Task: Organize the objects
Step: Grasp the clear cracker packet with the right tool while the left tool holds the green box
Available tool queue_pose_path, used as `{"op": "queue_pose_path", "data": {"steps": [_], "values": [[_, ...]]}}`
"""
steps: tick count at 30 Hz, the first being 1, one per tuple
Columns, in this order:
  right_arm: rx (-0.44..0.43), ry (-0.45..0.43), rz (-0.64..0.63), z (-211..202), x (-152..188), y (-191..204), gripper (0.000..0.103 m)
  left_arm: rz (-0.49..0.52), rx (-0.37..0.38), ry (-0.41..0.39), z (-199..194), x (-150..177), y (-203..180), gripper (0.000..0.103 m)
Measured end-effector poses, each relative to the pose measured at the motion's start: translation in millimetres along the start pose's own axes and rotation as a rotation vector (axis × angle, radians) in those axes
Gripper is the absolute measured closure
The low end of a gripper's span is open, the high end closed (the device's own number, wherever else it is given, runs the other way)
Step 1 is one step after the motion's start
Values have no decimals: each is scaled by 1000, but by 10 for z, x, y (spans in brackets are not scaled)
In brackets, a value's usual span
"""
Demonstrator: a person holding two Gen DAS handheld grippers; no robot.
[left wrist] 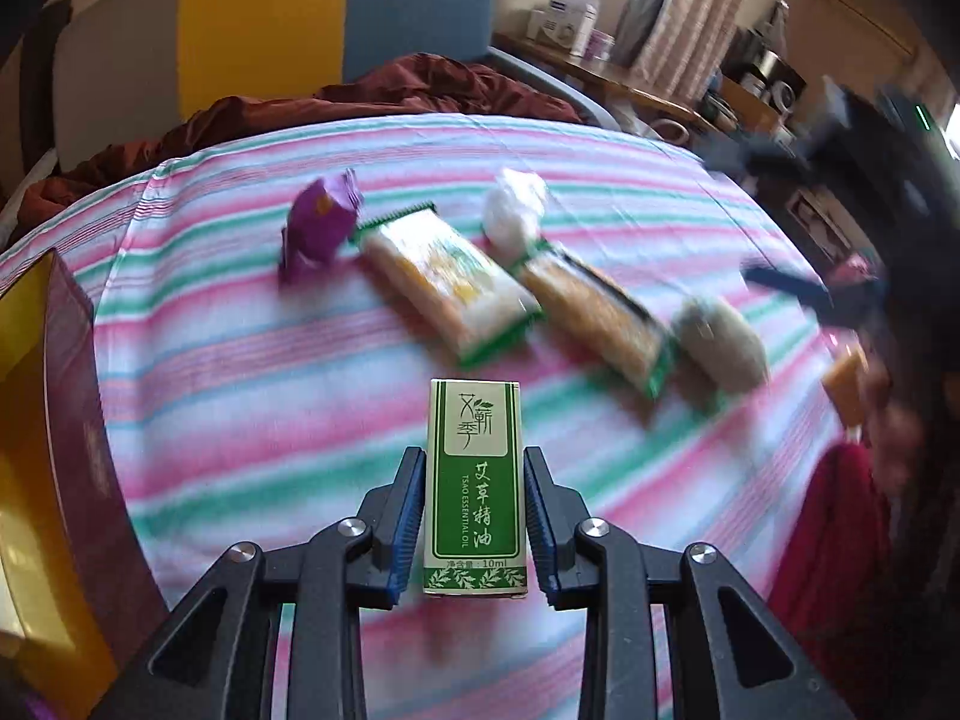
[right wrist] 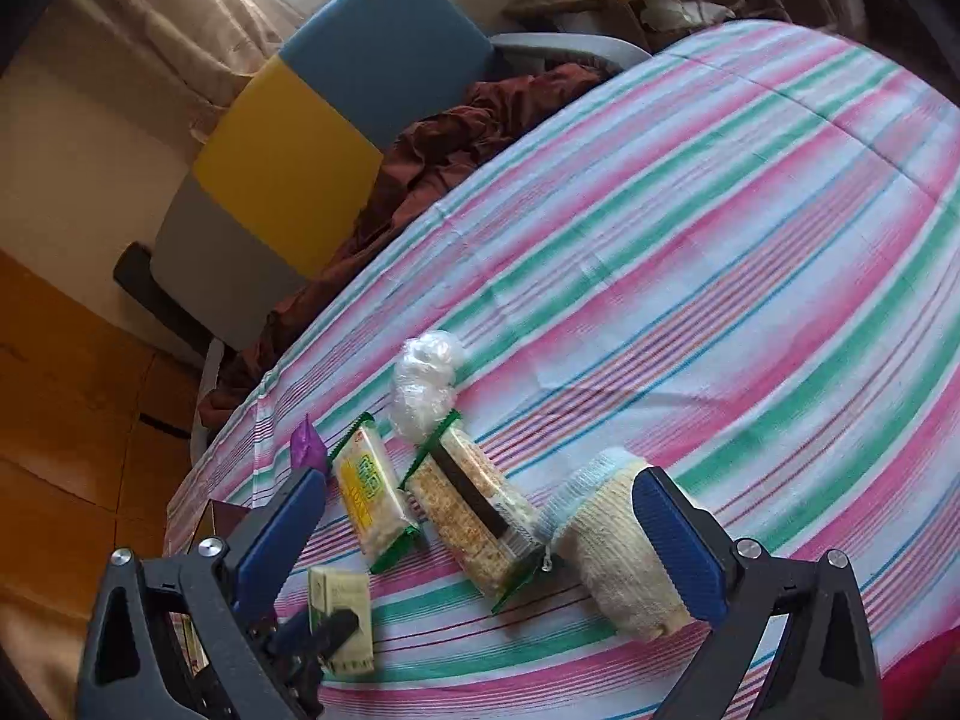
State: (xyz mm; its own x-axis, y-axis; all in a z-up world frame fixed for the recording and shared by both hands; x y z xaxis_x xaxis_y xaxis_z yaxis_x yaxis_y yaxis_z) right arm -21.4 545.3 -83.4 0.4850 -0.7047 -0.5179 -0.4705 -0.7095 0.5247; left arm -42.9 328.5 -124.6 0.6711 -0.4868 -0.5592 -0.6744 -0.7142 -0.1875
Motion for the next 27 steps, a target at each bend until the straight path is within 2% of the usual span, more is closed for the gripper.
{"op": "queue_pose_path", "data": {"steps": [2,5,10,16,21,22,23,24,25,27], "values": [[11,-10,-128,0,38,207,2,24,12,16,-38,166,-58,72],[33,46,-278,138,176,419,9,63,11,3,-97,288,-72,72],[169,132,-480,429,393,514,17,60,31,-1,-88,281,-42,72],[324,185,-607,709,442,403,16,54,43,-10,-61,278,-12,72],[362,240,-608,850,449,277,16,10,64,3,31,303,45,71],[355,264,-598,883,463,250,23,9,65,0,32,302,45,71],[346,292,-586,920,491,231,44,10,66,-4,31,302,42,71],[326,297,-571,915,491,230,45,8,69,-9,30,305,41,71],[316,301,-567,906,493,231,52,6,73,-15,19,319,41,71],[315,304,-563,898,505,217,53,1,79,-26,20,324,52,71]]}}
Point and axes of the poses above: each gripper's, at about its wrist camera, not at the fingertips, and z roughly the way its jaws point, y to its left, x to its underside, the point moved 5 cm from there along z, roughly the way its jaws point, and after that the axes turned 3 degrees about -y, right-handed, at the moved point
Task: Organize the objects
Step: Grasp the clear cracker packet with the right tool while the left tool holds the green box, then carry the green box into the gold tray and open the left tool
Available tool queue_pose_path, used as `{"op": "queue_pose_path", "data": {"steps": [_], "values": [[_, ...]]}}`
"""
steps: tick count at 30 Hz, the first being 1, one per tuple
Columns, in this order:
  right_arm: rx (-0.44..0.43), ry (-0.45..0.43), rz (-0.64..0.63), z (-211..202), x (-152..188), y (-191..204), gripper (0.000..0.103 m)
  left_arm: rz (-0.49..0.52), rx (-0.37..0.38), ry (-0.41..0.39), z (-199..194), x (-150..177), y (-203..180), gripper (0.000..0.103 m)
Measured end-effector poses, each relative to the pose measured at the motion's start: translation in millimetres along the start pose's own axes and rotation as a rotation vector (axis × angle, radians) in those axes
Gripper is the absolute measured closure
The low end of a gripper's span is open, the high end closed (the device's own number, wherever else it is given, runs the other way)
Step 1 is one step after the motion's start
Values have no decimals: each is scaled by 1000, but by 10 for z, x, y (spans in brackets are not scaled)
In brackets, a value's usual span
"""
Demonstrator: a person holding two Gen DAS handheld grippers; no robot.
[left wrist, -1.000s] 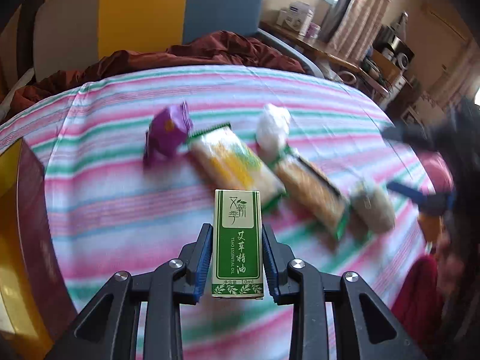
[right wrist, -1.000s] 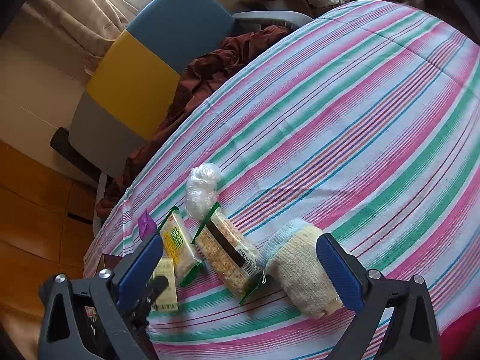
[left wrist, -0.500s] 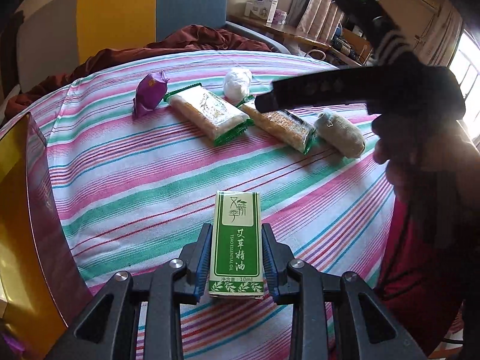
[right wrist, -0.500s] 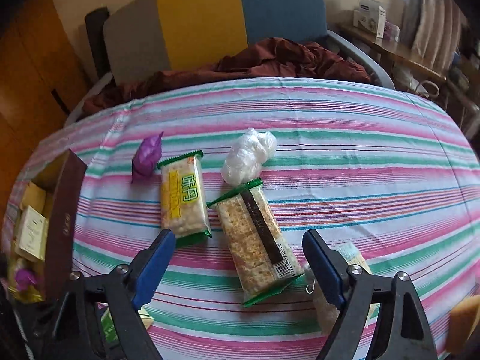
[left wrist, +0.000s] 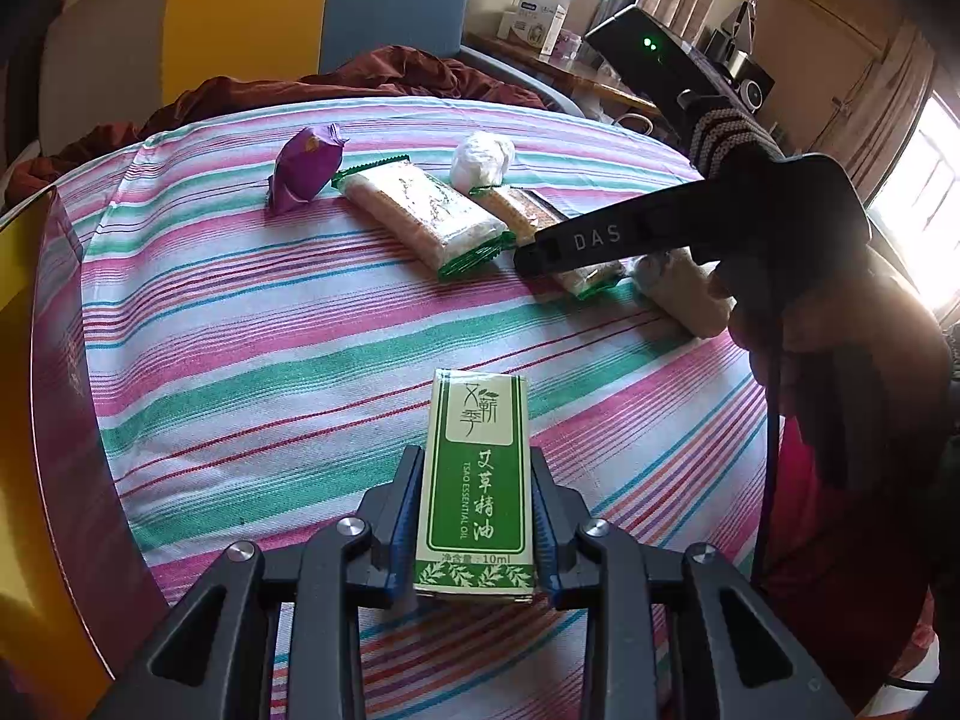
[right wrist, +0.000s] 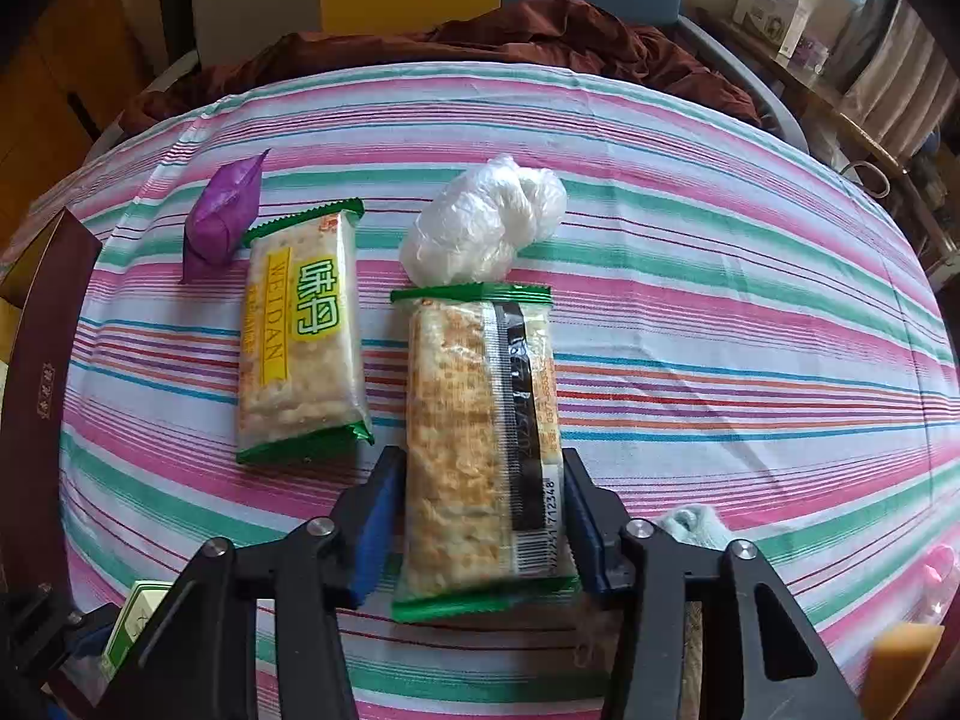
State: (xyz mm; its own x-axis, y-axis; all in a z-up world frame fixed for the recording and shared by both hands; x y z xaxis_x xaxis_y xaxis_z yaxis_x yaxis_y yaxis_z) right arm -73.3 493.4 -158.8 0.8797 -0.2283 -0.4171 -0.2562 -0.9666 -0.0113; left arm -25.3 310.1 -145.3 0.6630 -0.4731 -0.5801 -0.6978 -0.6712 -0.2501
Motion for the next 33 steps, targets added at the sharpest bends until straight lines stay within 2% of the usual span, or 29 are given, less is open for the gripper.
{"op": "queue_pose_path", "data": {"steps": [4,8,10,13,15,18,23,28,33], "values": [[-6,2,16,-3,29,-37,53,-7,9,-14,1,11,5,71],[42,-7,-23,-4,57,6,53,8,-3,-23,19,9,-10,71],[92,-9,-47,-28,86,65,53,13,-8,-30,21,20,-14,71],[194,-30,-148,-60,108,204,54,21,-16,-36,10,29,-22,71],[225,-35,-198,-70,136,297,62,23,-16,-37,13,28,-22,71],[272,-44,-260,-67,145,388,63,24,-19,-37,9,40,-18,71],[209,-34,-224,-43,118,304,63,40,-37,-39,4,61,-31,71],[113,-10,-125,-3,93,209,60,41,-36,-42,-11,73,-22,71],[101,-9,-112,-14,105,213,60,43,-33,-47,-13,66,-14,71]]}}
Point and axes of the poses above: each gripper's, at about its wrist camera, not at the fingertips, and z roughly the way its jaws point, y to its left, x to its underside, the point moved 5 cm from there along z, roughly the way its jaws point, and after that the axes turned 3 degrees about -y, right-handed, at the moved point
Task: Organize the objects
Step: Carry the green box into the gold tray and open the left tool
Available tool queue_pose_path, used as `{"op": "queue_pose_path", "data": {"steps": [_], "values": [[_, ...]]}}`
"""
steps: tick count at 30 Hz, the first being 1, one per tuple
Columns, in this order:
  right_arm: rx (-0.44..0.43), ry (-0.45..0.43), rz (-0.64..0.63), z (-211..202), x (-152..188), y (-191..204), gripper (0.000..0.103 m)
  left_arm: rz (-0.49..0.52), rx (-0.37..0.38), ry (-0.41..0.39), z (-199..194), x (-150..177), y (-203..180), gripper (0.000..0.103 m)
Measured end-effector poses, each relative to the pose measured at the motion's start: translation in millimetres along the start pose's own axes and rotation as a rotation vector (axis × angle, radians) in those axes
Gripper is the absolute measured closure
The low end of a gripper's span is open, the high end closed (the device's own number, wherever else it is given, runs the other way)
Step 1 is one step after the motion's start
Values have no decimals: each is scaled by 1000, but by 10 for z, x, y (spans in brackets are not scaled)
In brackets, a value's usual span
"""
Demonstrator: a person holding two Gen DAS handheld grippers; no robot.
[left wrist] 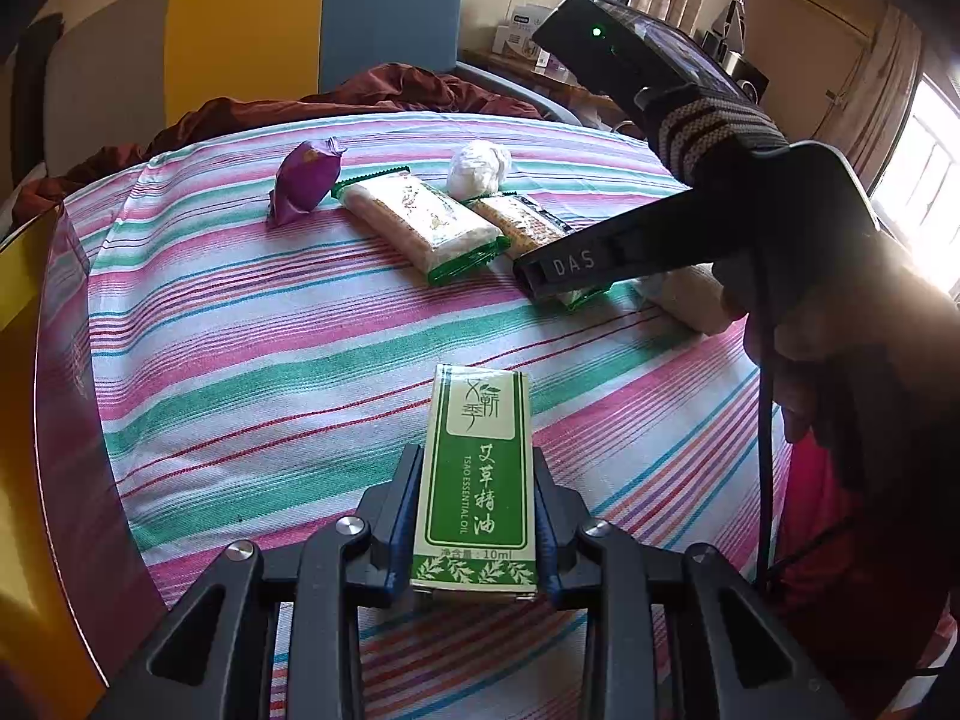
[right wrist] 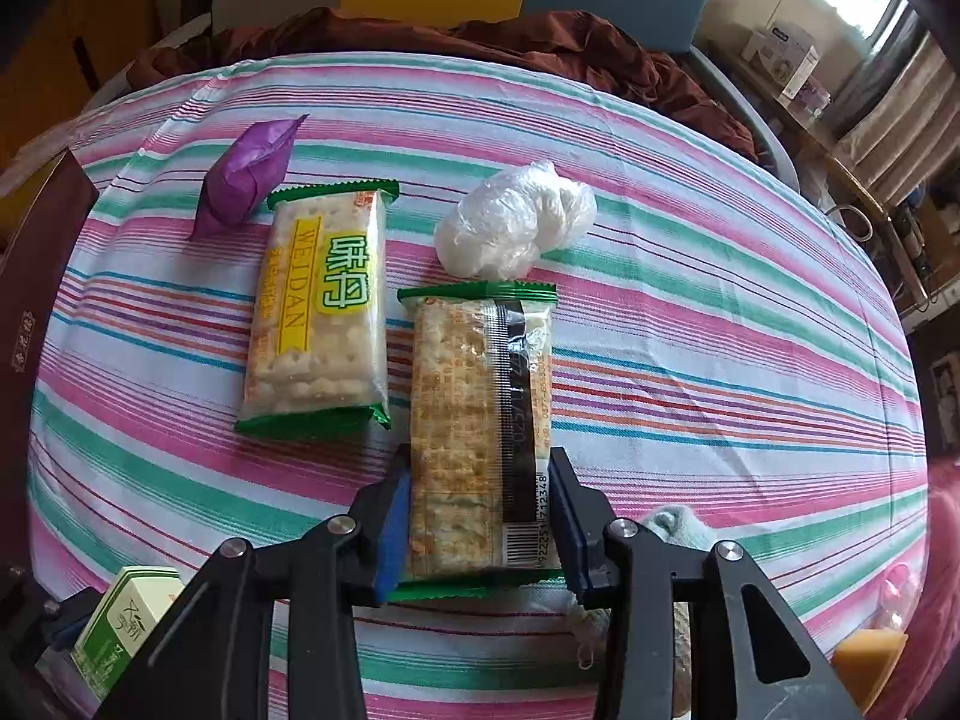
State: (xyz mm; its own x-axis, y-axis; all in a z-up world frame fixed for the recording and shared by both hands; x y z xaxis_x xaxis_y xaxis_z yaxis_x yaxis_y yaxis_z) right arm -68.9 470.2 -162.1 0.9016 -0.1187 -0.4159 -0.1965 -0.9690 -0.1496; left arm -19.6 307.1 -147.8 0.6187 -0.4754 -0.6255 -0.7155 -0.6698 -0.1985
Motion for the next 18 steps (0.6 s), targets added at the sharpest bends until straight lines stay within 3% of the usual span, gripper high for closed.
{"op": "queue_pose_path", "data": {"steps": [18], "values": [[24,-22,-52,-25,17,61,62,93,-34,-26,-34,46,-107,72]]}}
Point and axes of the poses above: each gripper's, at about its wrist camera, not at the fingertips, and z roughly the way its jaws point, y to its left, x to its underside, the point moved 5 cm from there along z, roughly the way its jaws point, and after that the axes turned 3 degrees about -y, right-handed, at the moved point
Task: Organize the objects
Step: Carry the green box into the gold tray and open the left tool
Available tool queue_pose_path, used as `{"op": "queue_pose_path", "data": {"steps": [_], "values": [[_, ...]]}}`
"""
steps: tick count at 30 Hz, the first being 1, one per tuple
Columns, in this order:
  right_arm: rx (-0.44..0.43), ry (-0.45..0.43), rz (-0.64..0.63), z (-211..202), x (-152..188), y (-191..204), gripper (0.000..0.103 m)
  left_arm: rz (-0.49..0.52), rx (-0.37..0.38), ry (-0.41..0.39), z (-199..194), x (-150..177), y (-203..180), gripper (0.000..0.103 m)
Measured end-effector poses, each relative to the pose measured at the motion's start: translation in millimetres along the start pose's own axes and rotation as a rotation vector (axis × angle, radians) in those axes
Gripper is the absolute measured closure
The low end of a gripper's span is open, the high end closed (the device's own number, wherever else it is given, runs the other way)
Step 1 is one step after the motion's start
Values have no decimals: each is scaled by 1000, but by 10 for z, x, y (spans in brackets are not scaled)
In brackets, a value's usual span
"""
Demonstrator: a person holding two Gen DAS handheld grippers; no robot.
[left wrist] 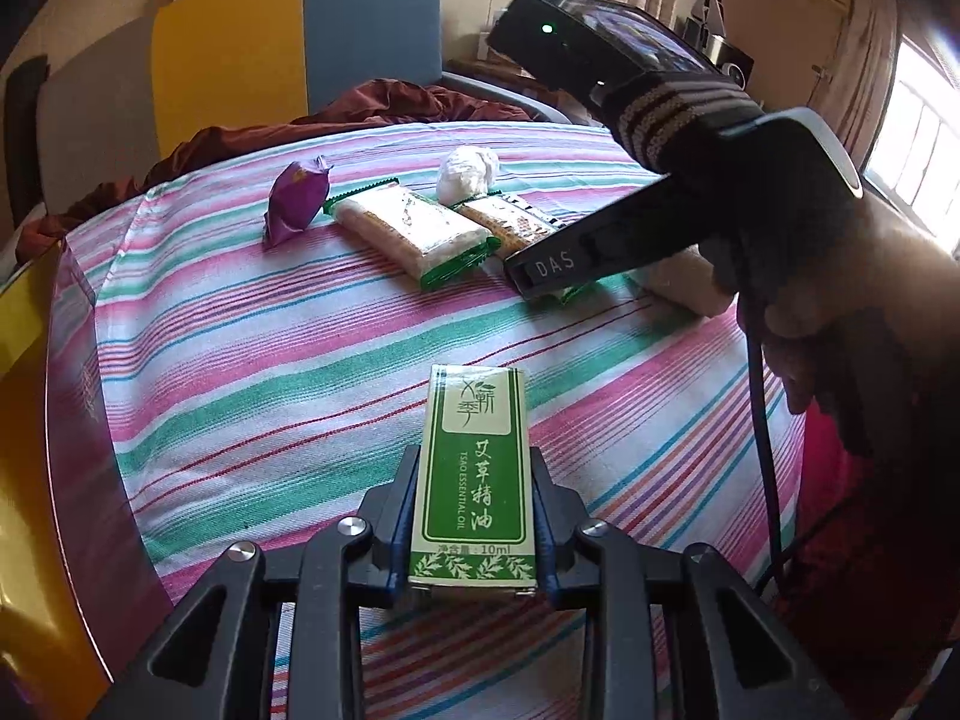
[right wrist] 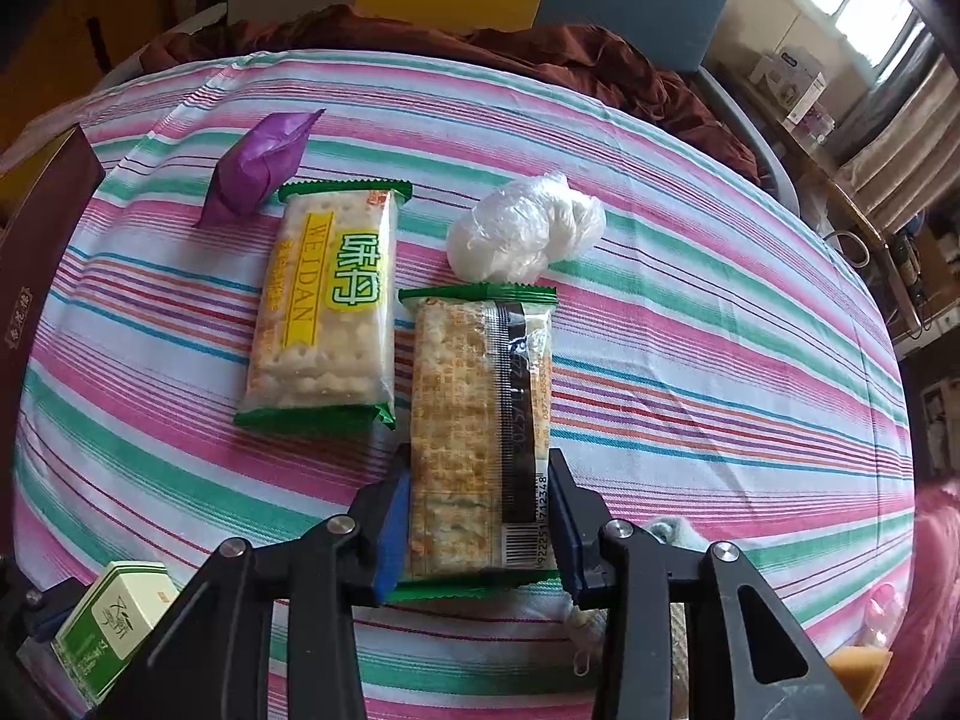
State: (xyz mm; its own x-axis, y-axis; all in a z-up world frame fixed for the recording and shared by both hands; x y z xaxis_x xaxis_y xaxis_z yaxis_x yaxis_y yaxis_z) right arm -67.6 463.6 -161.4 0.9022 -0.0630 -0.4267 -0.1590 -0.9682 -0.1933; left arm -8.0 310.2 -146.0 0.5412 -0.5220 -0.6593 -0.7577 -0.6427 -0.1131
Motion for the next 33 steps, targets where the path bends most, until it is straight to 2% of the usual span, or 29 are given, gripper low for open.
{"op": "queue_pose_path", "data": {"steps": [3,6,12,15,18,21,24,28,33], "values": [[3,-4,-6,15,-15,-10,62,-9,1,5,-13,-6,8,73],[1,-9,-10,18,-10,-14,62,-27,41,15,-85,-19,-23,73],[6,-19,-22,-2,10,-3,62,-45,98,-39,-448,-153,-75,73],[12,-24,-29,-10,10,17,62,-98,106,-78,-700,-261,71,73],[20,-28,-36,-3,5,13,62,-196,100,-114,-973,-352,399,73],[25,-30,-39,-17,12,35,62,-301,70,-111,-1149,-325,841,73],[27,-30,-42,-16,14,34,62,-397,19,-68,-1234,-117,1309,73],[39,-33,-55,-28,14,50,62,-430,-90,-10,-1246,221,1715,73],[43,-34,-58,-37,29,61,62,-469,-133,46,-1198,453,1891,73]]}}
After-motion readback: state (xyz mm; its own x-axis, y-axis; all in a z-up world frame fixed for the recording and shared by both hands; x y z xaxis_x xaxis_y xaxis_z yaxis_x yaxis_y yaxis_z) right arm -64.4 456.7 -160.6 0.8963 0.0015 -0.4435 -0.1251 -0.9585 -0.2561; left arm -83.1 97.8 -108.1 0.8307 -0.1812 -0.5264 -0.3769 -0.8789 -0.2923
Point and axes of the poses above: each gripper's, at about its wrist camera, not at the fingertips, and z roughly the way its jaws point, y to its left, x to its underside, the point moved 5 cm from there along z, roughly the way its jaws point, and after that the axes turned 3 degrees about -y, right-handed, at the moved point
